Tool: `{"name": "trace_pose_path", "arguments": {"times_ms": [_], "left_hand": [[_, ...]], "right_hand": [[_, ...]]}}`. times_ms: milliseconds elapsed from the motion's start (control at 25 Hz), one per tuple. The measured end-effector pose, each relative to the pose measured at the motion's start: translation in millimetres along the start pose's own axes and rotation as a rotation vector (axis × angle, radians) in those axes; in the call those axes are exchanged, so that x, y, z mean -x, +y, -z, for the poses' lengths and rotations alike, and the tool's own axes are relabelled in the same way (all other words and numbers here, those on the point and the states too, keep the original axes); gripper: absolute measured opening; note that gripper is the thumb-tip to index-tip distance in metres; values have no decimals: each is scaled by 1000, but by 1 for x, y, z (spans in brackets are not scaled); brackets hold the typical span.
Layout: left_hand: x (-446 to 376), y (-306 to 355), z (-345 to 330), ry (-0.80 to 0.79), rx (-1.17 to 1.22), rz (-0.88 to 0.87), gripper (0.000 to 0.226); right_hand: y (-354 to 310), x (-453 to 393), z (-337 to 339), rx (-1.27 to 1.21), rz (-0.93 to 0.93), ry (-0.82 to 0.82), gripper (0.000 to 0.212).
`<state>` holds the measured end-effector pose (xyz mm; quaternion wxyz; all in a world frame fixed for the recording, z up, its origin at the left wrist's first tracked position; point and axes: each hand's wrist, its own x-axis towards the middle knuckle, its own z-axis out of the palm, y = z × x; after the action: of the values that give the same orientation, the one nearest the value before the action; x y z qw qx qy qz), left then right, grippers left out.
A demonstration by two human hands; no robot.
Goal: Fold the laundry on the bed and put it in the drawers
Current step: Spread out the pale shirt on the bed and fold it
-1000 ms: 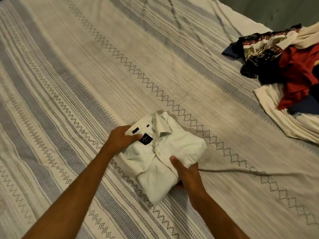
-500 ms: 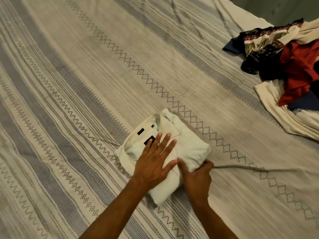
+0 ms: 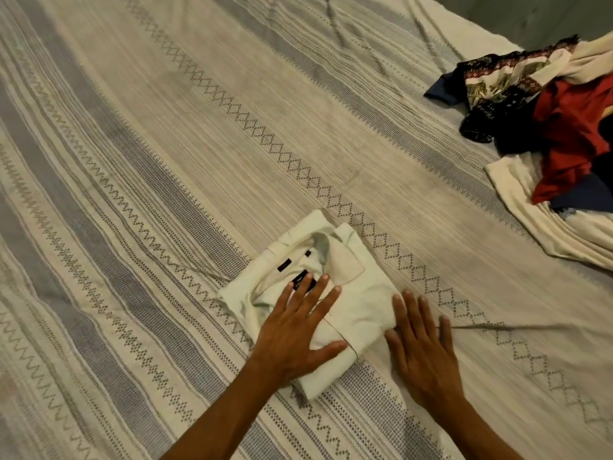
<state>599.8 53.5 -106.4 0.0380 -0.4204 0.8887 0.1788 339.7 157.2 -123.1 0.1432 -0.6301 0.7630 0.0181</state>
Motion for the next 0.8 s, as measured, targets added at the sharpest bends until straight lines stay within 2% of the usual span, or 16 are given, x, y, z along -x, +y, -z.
{"name": "trace_pose_path", "arguments": {"times_ms": [120,280,400,480,680,800], "left_hand": [[-6,-2,5,11,16,-17,89],[4,21,11,164,28,-80,84],[7,35,-6,77,3,-33,94],[3,38,-16,57,-32,-24,99],[-5,43,-14,52,-20,-23,104],[-16,61,-2,35,-105,35,90]], "right_hand": [[14,2,3,37,15,-58,66],[-3,1,13,-76,-19,-23,65],[-20,-1,17,-70,151,8,68],[-14,-4,9,-64,225,-77,66],[0,-16,28,-90,240,-226,63],[21,-13,65,-89,250,-309,65]]}}
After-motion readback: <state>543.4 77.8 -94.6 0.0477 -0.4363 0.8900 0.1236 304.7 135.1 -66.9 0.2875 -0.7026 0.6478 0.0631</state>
